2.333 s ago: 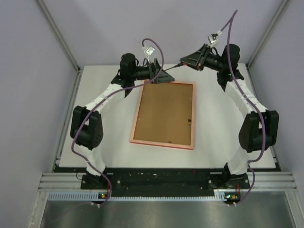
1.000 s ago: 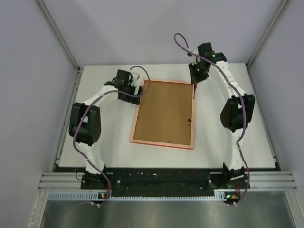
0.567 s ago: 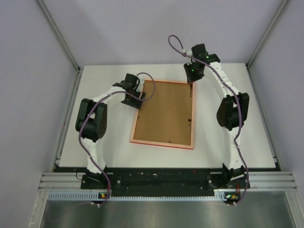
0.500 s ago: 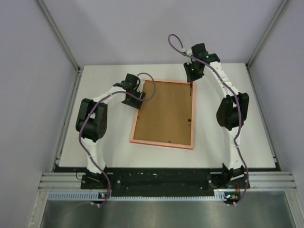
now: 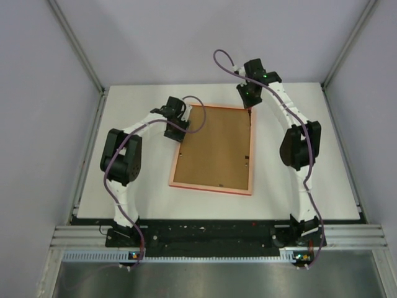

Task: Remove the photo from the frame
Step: Release the photo frame item from the photo frame.

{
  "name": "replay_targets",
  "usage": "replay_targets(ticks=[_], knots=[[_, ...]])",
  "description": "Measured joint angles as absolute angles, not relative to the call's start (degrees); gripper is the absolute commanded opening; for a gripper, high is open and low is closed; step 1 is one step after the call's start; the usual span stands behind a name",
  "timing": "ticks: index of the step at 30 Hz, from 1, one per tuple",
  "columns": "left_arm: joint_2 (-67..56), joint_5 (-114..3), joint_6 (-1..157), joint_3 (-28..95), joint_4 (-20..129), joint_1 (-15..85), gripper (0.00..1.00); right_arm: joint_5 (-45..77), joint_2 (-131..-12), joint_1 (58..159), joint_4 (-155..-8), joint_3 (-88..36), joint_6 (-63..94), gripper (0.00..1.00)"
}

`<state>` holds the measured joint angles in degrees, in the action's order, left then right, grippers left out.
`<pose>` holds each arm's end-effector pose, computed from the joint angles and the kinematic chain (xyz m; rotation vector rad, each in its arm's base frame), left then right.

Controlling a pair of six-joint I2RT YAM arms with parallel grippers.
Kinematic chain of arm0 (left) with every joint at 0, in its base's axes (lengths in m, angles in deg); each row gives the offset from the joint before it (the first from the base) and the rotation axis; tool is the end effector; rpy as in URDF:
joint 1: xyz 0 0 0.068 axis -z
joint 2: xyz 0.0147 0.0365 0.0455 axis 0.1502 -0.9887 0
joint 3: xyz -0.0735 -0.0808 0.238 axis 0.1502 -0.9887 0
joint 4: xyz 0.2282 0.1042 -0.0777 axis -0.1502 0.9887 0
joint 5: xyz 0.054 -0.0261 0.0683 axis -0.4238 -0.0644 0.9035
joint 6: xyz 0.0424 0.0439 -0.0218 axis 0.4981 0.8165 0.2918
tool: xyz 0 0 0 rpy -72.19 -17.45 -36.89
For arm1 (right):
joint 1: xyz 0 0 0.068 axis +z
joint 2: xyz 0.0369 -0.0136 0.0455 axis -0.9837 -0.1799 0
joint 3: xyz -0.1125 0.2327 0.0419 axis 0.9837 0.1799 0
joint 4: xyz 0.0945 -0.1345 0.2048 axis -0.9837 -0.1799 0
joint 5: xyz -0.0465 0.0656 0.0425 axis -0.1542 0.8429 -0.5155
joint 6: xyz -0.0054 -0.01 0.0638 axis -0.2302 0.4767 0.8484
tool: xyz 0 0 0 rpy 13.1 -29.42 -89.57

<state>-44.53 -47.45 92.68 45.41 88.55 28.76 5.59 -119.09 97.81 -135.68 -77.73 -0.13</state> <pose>0.4006 -0.1473 0.1584 0.5485 2.6049 -0.1027 0.4709 0.1521 0.2627 -0.5788 2.4803 0.0078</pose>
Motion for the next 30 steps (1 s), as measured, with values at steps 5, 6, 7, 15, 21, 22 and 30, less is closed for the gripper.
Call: replay_targets(ticks=[5,6,7,15,21,22,30], knots=[[-44.53,-47.37,92.25,45.52,88.61,29.17,0.43,4.62,-119.2,98.57,-135.72,-77.73,-0.68,0.0],[-44.53,-47.3,92.2,45.54,88.63,29.17,0.42,4.56,-119.33,98.62,-135.74,-77.73,-0.72,0.0],[-44.53,-47.21,92.16,45.56,88.66,29.17,0.41,4.52,-119.52,98.64,-135.79,-77.75,-0.75,0.0],[-44.55,-46.99,91.92,46.0,88.74,29.46,0.38,4.97,-120.84,98.64,-136.22,-78.34,-1.4,0.0],[-44.81,-46.36,91.11,46.59,89.16,29.67,0.29,6.44,-121.51,98.64,-139.74,-80.59,-1.73,0.0],[-44.96,-46.14,90.83,46.72,89.25,29.7,0.27,6.57,-121.51,98.64,-140.4,-80.89,-1.75,0.0],[-45.64,-44.11,89.87,47.9,90.19,29.67,0.24,8.91,-121.51,98.64,-142.84,-81.51,-2.21,0.0]])
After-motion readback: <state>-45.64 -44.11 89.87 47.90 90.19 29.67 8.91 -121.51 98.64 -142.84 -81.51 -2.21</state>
